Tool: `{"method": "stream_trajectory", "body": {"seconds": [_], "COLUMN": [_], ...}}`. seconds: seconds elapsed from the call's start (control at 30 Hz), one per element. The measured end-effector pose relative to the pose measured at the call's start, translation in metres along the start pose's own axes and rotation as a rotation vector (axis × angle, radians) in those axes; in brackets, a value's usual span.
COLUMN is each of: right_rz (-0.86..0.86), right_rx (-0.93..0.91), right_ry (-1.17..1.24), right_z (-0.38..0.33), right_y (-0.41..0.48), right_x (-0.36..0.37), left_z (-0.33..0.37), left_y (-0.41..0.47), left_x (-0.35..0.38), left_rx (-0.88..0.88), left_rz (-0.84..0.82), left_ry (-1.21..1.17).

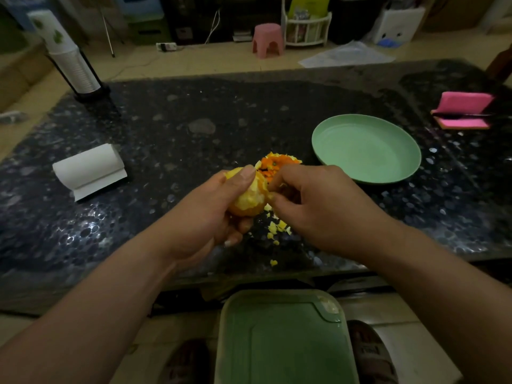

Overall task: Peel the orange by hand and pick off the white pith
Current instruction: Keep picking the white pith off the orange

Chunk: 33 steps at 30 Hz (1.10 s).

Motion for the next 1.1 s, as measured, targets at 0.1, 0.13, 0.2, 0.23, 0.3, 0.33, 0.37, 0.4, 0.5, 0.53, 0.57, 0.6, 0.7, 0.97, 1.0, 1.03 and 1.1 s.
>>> {"method": "stream_trajectory", "body": {"seconds": [0.1, 0.13, 0.2, 0.23, 0.3, 0.33, 0.37, 0.4, 0.5, 0.53, 0.57, 0.6, 0.7, 0.97, 1.0, 1.03, 1.1], "right_rz": [0.015, 0.027, 0.072, 0.103, 0.149, 0.159, 0.160, 0.157, 0.156, 0.157, 0.156, 0.153, 0.142, 0.092, 0.075, 0.057, 0.025], "right_rx": [-0.017, -0.022, -0.039, -0.049, -0.063, -0.066, -0.067, -0.068, -0.085, -0.094, -0.103, -0.109, -0.126, -0.014, -0.014, -0.017, -0.025], "right_ry": [-0.066, -0.079, -0.083, -0.074, -0.061, -0.054, -0.047, -0.040, -0.025, -0.021, -0.014, -0.005, 0.021, 0.162, 0.176, 0.195, 0.231], "right_z": [0.002, 0.002, 0.001, 0.000, -0.001, -0.002, -0.002, -0.002, -0.003, -0.003, -0.004, -0.004, -0.004, 0.011, 0.009, 0.007, 0.003], "right_y": [0.000, 0.000, -0.001, -0.001, -0.001, 0.000, 0.000, 0.000, 0.000, 0.000, 0.000, 0.000, 0.000, 0.004, 0.002, 0.001, -0.001], "right_x": [0.003, 0.005, 0.006, 0.006, 0.006, 0.006, 0.005, 0.005, 0.003, 0.003, 0.002, 0.001, 0.001, -0.013, -0.013, -0.012, -0.010], "left_z": [0.000, -0.001, -0.001, -0.002, -0.002, -0.002, -0.003, -0.003, -0.003, -0.003, -0.003, -0.003, -0.005, -0.003, -0.002, -0.002, 0.000], "left_y": [-0.001, -0.001, 0.000, 0.000, 0.001, 0.001, 0.001, 0.001, -0.001, -0.002, -0.002, -0.002, -0.001, -0.003, -0.004, -0.003, -0.003], "left_x": [0.004, 0.006, 0.009, 0.011, 0.013, 0.013, 0.013, 0.013, 0.010, 0.009, 0.008, 0.007, 0.006, 0.002, 0.002, 0.002, 0.003], "left_rx": [-0.007, -0.009, -0.009, -0.004, 0.003, -0.006, -0.014, -0.018, -0.005, -0.004, -0.005, -0.008, -0.015, -0.032, -0.035, -0.038, -0.040], "left_rz": [0.032, 0.042, 0.049, 0.045, 0.041, 0.046, 0.048, 0.043, 0.003, -0.010, -0.018, -0.026, -0.024, -0.042, -0.035, -0.027, -0.003], "left_ry": [0.097, 0.114, 0.123, 0.120, 0.085, 0.059, 0.035, 0.018, -0.001, -0.006, -0.016, -0.030, -0.076, -0.198, -0.200, -0.194, -0.160]}}
Point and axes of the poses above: each hand's wrist, its own y-axis towards the middle knuckle, its own x-axis out of the palm, z = x × y, the point moved 2 cm from there along y, towards the middle knuckle, and after that the axes turned 14 degrees about y, right-handed, at the moved point
